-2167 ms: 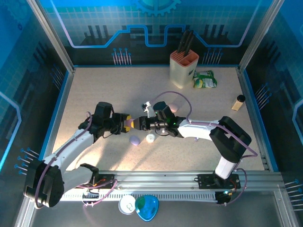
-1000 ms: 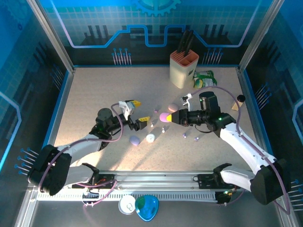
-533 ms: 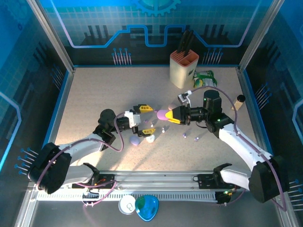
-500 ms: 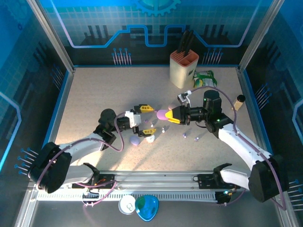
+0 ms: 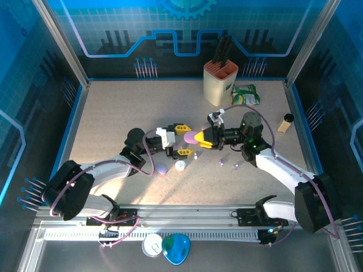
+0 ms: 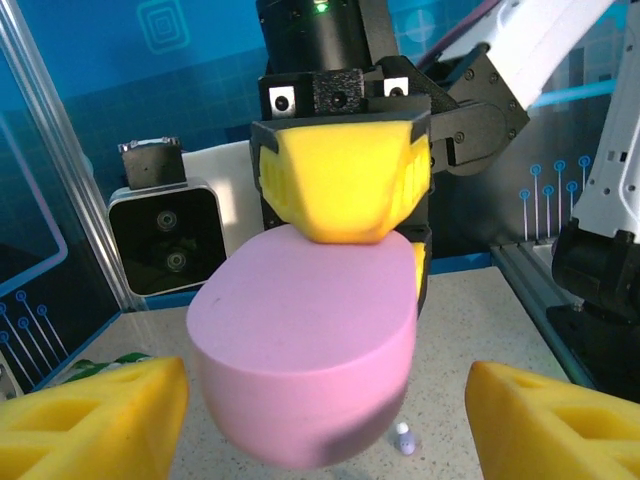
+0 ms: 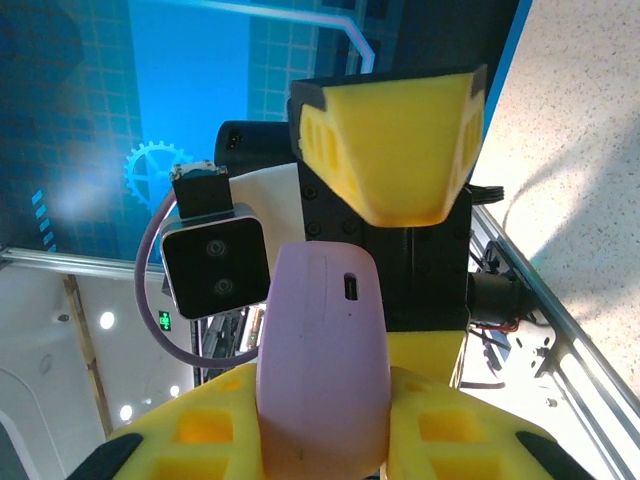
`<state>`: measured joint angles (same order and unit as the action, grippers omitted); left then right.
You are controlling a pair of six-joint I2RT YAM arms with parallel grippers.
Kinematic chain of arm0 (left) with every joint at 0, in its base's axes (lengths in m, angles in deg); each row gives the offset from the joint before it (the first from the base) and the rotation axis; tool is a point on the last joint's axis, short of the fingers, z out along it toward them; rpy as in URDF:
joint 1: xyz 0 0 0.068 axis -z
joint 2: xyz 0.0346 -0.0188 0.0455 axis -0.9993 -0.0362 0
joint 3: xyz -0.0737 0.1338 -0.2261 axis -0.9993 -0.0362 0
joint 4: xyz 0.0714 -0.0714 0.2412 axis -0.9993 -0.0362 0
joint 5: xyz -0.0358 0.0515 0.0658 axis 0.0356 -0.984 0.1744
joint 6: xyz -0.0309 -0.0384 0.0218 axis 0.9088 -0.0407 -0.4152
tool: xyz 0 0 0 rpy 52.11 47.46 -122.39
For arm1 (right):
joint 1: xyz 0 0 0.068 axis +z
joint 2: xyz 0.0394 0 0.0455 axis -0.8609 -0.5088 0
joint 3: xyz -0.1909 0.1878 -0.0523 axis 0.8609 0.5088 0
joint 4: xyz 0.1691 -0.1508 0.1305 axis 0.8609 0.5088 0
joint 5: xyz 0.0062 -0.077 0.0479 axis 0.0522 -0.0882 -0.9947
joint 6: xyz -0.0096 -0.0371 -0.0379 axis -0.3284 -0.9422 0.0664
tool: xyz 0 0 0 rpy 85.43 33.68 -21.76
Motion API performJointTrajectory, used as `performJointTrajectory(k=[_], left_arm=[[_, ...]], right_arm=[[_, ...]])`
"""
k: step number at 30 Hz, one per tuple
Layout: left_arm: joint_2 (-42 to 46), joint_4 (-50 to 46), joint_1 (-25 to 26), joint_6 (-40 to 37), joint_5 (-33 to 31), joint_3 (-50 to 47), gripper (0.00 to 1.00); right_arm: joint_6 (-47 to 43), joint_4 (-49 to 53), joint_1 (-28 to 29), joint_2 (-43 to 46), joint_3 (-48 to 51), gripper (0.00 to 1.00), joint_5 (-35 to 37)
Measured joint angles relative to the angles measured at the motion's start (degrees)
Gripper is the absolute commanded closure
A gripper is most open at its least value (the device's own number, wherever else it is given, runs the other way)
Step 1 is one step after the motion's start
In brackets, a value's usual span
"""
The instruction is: Insert wireless bluetooth earbuds into charging case
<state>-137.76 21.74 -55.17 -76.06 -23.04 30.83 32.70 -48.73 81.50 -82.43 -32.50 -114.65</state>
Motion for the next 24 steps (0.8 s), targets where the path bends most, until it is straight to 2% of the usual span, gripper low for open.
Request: performJointTrajectory(k=[8, 18, 24], left_arm=[[0.57, -0.33, 0.74, 2.32, -0.79, 0.0, 0.45], [0.98, -0.79, 1.29, 4.26, -1.25, 0.04, 0.51], [1.33, -0.83, 1.33, 5.6, -1.27, 0.04, 0.6]], right_arm=[[-0.17, -0.15, 0.02, 0.0, 0.0, 0.83, -0.04], [-2.25, 0.68, 0.04, 0.39, 0.0, 0.83, -0.63], [-3.67, 1.27, 0.13, 0.87, 0.0, 0.83, -0.87]])
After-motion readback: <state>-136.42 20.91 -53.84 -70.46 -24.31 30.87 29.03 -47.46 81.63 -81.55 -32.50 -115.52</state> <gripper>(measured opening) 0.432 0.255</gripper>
